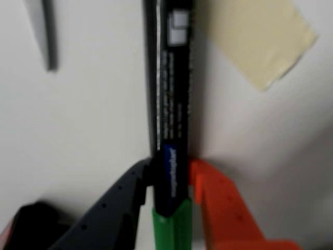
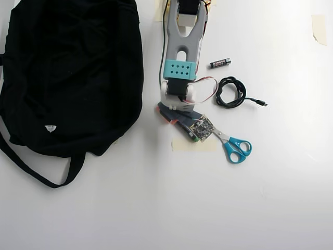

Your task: Put the green marker into the black bag

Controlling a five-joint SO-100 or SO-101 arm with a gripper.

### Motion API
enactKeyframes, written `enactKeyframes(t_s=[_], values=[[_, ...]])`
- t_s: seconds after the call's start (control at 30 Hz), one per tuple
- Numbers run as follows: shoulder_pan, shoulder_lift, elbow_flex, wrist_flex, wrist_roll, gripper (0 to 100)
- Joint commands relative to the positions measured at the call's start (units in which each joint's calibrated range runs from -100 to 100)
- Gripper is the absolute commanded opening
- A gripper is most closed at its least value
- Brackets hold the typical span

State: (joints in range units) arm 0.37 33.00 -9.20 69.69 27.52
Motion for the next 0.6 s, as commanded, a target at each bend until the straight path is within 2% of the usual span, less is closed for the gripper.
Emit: enactKeyframes(t_s=[0.0,0.3,0.57], values=[[-0.2,-1.5,-6.2,6.0,-0.2,2],[-0.3,-1.5,-20.3,17.7,-0.2,2],[-0.3,-1.5,-26.9,22.8,-0.4,2]])
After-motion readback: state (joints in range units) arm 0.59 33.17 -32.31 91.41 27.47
